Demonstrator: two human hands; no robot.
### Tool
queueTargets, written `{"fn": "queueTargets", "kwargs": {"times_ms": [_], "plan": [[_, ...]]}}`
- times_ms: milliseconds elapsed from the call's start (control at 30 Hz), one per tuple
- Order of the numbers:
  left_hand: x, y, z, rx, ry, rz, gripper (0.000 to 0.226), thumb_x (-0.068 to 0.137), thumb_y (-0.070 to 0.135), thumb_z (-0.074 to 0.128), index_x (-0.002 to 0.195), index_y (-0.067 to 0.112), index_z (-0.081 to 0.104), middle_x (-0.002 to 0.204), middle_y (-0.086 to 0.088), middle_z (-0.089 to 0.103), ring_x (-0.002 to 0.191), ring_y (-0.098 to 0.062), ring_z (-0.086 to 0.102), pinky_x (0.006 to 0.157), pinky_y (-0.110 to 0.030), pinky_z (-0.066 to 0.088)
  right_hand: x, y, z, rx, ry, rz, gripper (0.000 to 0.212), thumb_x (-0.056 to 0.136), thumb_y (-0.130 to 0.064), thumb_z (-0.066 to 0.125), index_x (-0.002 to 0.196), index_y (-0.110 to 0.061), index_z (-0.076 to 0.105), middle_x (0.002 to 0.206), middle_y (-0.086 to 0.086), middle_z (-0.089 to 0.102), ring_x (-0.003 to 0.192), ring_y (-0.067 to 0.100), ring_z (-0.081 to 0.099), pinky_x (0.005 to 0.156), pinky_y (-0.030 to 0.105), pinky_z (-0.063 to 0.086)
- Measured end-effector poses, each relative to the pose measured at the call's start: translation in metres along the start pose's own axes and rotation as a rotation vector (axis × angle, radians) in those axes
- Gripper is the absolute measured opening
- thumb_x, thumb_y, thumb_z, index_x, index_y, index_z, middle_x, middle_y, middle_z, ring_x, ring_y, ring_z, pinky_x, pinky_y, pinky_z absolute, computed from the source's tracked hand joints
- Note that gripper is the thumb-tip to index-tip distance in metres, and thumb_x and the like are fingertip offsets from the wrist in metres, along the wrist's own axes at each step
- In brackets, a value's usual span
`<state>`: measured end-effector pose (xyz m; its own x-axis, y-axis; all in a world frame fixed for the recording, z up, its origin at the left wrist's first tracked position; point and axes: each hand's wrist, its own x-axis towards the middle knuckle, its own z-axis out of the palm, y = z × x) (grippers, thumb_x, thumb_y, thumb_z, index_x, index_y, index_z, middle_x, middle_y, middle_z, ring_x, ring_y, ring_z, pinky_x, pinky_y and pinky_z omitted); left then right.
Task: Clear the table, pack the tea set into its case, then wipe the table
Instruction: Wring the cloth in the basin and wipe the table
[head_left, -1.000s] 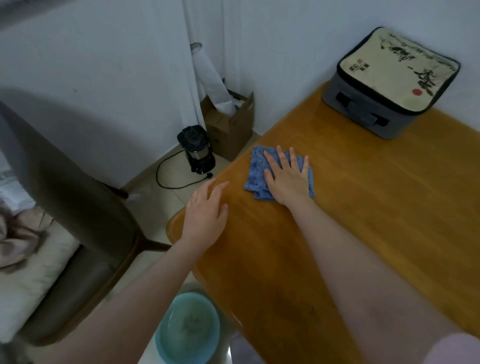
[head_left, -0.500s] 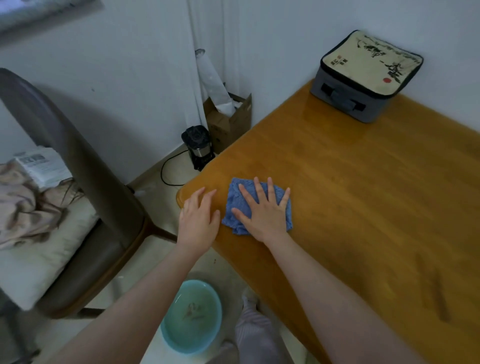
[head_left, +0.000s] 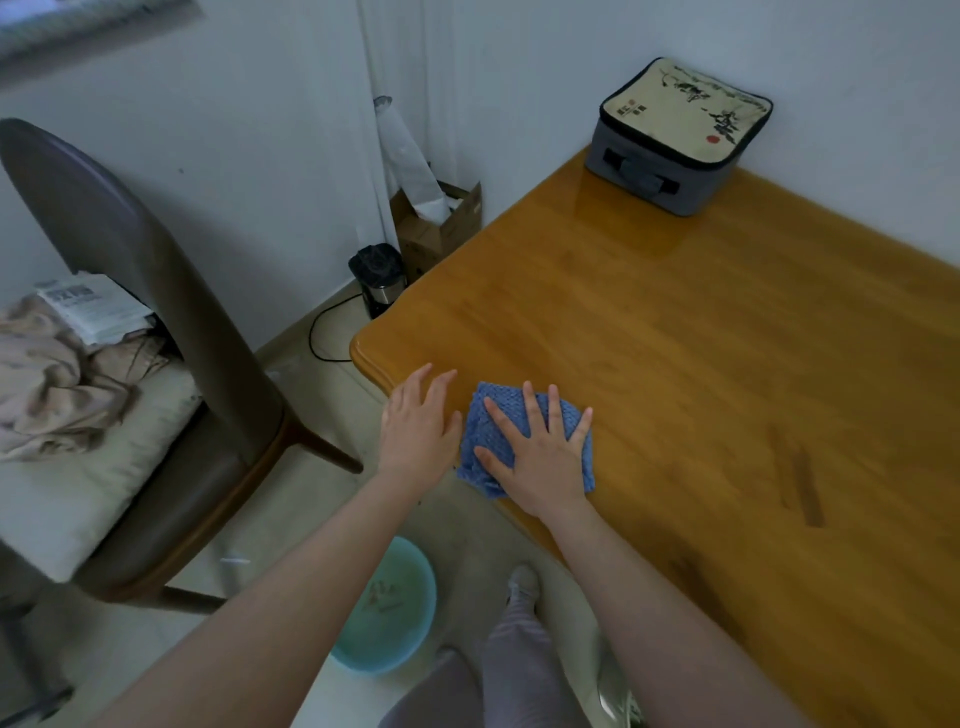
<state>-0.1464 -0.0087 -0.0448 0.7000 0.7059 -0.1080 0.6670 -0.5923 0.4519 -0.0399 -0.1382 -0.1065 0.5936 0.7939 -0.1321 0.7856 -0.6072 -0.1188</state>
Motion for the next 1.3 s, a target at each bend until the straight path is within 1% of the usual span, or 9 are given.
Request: {"fn": "queueTargets", "kwargs": {"times_ms": [167,367,500,567,667,733,867,1100,1300], "plan": [[-0.003,0.008,0.009,0.004,-0.033,0.007,0.052,0.098,0.031,0.046,0.147,0.028,0.03,0.158,-0.003,0.018,0.146,-0.027,0.016,0.12,-0.045,0.013,-0.025,0.022,0.0,0.014,0.024,0.084,0.067,0.087,-0.077,0.007,0.149,-0.053,0.006,0.163,0.002,0.004,0.149,0.033,-0.006,0.109,0.07,-0.01],[0.005,0.015,0.014,0.019,-0.04,-0.001,0.053,0.098,0.032,0.046,0.148,0.029,0.029,0.159,-0.002,0.016,0.146,-0.026,0.013,0.12,-0.045,0.009,-0.023,0.025,0.003,0.035,0.074,0.111,0.064,0.09,-0.074,0.015,0.149,-0.049,0.02,0.161,0.003,0.017,0.149,0.034,0.009,0.111,0.069,0.0],[0.015,0.019,0.018,0.041,-0.039,0.004,0.054,0.097,0.032,0.046,0.148,0.029,0.029,0.159,-0.003,0.017,0.146,-0.026,0.014,0.119,-0.044,0.008,-0.017,0.028,0.004,0.039,0.095,0.134,0.061,0.092,-0.07,0.018,0.148,-0.048,0.024,0.16,0.003,0.023,0.148,0.033,0.014,0.111,0.068,0.003],[0.02,0.023,0.02,0.036,-0.045,0.012,0.053,0.097,0.032,0.046,0.148,0.029,0.029,0.158,-0.003,0.017,0.146,-0.025,0.013,0.119,-0.044,0.007,-0.009,0.031,0.002,0.037,0.092,0.158,0.061,0.093,-0.069,0.017,0.149,-0.047,0.023,0.16,0.002,0.021,0.148,0.033,0.011,0.112,0.068,0.001],[0.028,0.028,0.021,0.037,-0.054,0.026,0.053,0.097,0.032,0.045,0.148,0.03,0.028,0.159,-0.002,0.016,0.146,-0.025,0.013,0.119,-0.044,0.007,0.005,0.038,-0.001,0.025,0.056,0.181,0.06,0.093,-0.066,0.01,0.15,-0.048,0.014,0.162,0.0,0.011,0.15,0.031,0.002,0.112,0.067,-0.005],[0.034,0.03,0.022,0.048,-0.06,0.031,0.053,0.098,0.033,0.045,0.148,0.03,0.027,0.159,-0.002,0.016,0.146,-0.025,0.012,0.119,-0.044,0.007,0.015,0.044,-0.003,0.025,0.048,0.19,0.06,0.094,-0.064,0.008,0.15,-0.047,0.013,0.163,-0.001,0.01,0.15,0.03,0.002,0.112,0.066,-0.006],[0.048,0.035,0.025,0.066,-0.06,0.027,0.054,0.098,0.033,0.044,0.149,0.03,0.027,0.159,-0.002,0.017,0.146,-0.025,0.013,0.12,-0.045,0.008,0.039,0.059,-0.006,0.036,0.067,0.192,0.057,0.096,-0.06,0.01,0.15,-0.046,0.015,0.162,-0.001,0.014,0.15,0.028,0.005,0.113,0.065,-0.004],[0.077,0.052,0.033,0.055,-0.036,0.027,0.051,0.098,0.031,0.045,0.147,0.03,0.031,0.159,-0.002,0.017,0.146,-0.024,0.013,0.119,-0.044,0.008,0.086,0.089,-0.017,0.004,0.029,0.148,0.058,0.095,-0.058,0.002,0.151,-0.045,0.006,0.163,-0.004,0.002,0.15,0.025,-0.005,0.114,0.063,-0.008],[0.086,0.064,0.04,0.061,-0.026,0.015,0.051,0.099,0.032,0.044,0.148,0.03,0.03,0.159,-0.002,0.017,0.146,-0.024,0.013,0.119,-0.045,0.009,0.141,0.118,-0.031,0.017,-0.022,0.066,0.053,0.1,-0.055,0.011,0.152,-0.045,0.005,0.163,-0.006,-0.002,0.149,0.024,-0.012,0.114,0.063,-0.007]]}}
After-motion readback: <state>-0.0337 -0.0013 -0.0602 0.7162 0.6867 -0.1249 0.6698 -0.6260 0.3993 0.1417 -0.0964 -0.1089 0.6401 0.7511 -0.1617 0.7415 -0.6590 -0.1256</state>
